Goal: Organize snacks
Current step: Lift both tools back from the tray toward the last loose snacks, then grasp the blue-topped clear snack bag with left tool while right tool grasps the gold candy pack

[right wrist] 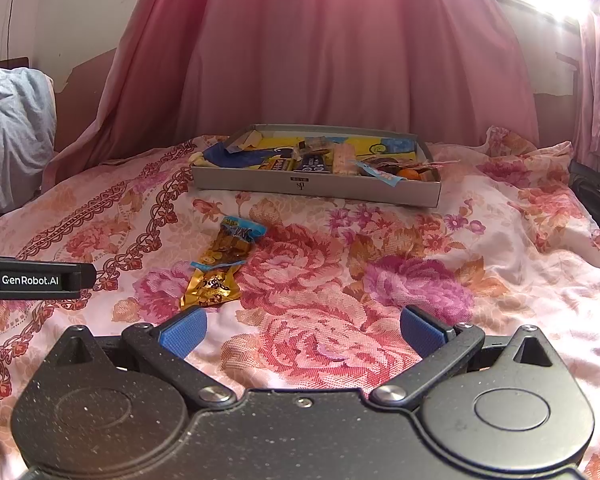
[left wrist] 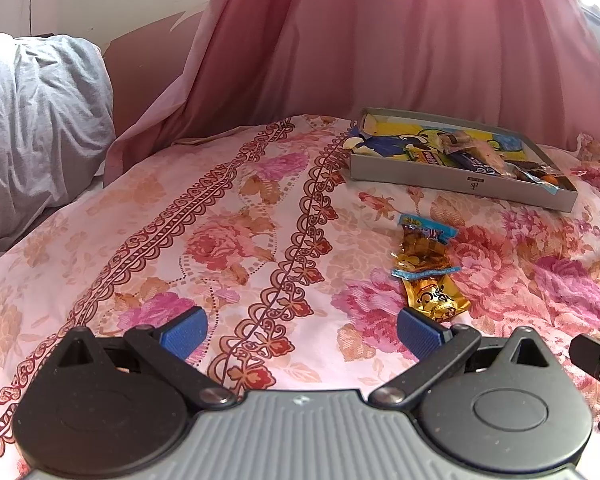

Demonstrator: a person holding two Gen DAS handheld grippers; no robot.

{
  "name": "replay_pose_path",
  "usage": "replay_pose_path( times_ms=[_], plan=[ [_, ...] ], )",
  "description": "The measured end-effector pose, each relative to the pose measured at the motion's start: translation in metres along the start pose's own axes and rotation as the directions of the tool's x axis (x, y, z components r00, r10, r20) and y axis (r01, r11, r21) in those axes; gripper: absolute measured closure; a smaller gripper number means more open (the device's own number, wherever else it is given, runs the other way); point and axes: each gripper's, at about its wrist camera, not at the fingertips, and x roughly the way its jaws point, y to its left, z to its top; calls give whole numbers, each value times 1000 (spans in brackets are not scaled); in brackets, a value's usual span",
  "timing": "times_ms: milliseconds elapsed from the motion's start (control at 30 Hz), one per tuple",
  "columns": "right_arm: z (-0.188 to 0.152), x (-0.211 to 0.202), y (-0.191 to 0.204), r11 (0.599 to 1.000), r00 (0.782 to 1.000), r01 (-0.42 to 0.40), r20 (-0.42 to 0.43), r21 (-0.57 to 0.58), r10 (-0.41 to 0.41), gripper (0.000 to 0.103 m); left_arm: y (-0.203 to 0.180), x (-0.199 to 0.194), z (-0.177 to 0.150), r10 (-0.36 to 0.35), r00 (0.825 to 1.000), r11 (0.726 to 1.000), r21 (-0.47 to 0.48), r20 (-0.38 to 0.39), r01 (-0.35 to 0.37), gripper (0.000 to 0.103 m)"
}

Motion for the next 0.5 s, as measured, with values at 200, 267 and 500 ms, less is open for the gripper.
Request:
replay_pose_path(
  times_ms=[200, 267, 500],
  plan=[
    [0, 1, 1, 1000, 1000, -3, 3, 7, 3, 1, 2, 0, 2, 0, 1000, 1000, -17, 0, 0, 0],
    [0, 3, 2, 1000, 1000, -5, 6, 8, 5, 1, 2, 2, 5, -5, 1000, 1000, -25, -2, 5, 0],
    [8, 17, 7, 999, 999, -39, 5, -12, 39, 1, -5, 22, 28, -33, 999, 999, -10, -6, 33, 0]
  ],
)
